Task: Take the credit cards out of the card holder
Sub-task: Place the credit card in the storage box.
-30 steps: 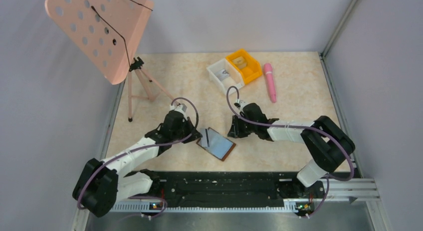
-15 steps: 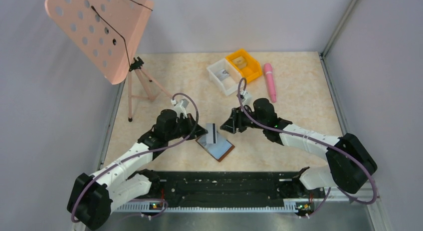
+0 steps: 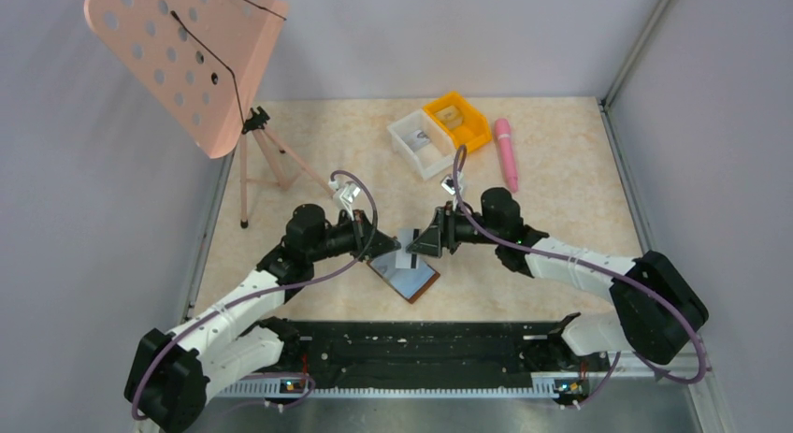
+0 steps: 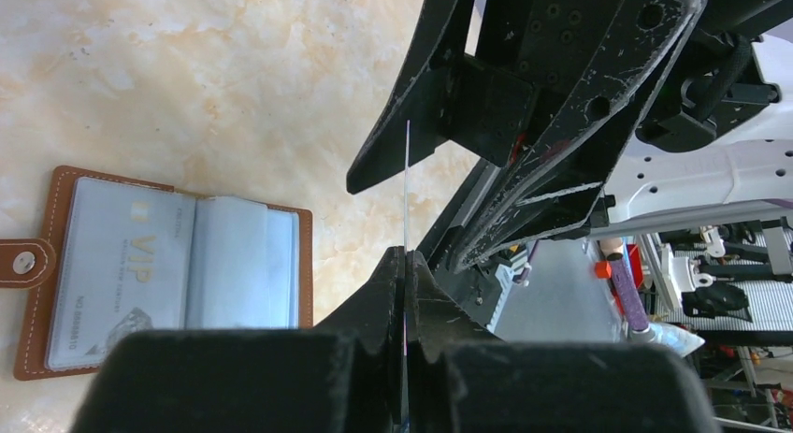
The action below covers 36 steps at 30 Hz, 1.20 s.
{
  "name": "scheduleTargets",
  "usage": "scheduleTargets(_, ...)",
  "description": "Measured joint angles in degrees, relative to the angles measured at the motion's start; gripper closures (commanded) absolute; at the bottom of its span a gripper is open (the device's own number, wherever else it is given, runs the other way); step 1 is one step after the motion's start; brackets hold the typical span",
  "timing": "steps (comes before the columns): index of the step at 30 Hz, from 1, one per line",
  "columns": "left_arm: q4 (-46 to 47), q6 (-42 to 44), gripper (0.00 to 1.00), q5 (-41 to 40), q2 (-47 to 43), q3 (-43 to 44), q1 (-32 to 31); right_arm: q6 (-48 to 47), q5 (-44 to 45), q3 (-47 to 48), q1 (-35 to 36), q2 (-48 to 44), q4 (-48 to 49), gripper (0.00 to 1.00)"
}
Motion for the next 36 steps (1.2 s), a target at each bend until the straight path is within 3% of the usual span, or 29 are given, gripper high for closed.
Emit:
scheduleTargets(6,0.6,-0.2,1.0,0.7,0.5,-0.1,0.0,2.0,-1.5,-1.6,-0.1,-0.1,3.1,0.99)
scheduleTargets(8,0.5,-0.1,0.97,0.3,0.9,-0.2,0.2,2.8,-1.8,-2.0,-0.4,-0.5,3.1,1.0)
scheduleTargets(12,-0.3,-0.2,0.78,-1.6,2.3,0.2,0.3,1.9,-1.2,-2.0,-0.3,-3.0,1.2,1.0)
scheduleTargets(19,-9.1,1.4,0.74,-3.9,2.8,5.7,0.2,-5.6,4.6,4.5,-0.9,-8.5,-14.0,1.0)
scheduleTargets(24,-10.0,9.6,0.67,-8.3,-4.1,6.8,-1.0,5.4,5.4,14.4,-5.0,-5.9,-20.7,1.0)
scheduleTargets(29,-3.9,19.3,0.56,-19.8,-15.6,3.8,-9.6,17.2,7.9,14.6,-5.7,-6.0,-25.9,1.0)
scheduleTargets(36,-4.4,37.2,0.51,-32.7,-6.2,10.7,-23.9,28.9,12.8,14.6,-5.9,-9.1,-31.8,1.0)
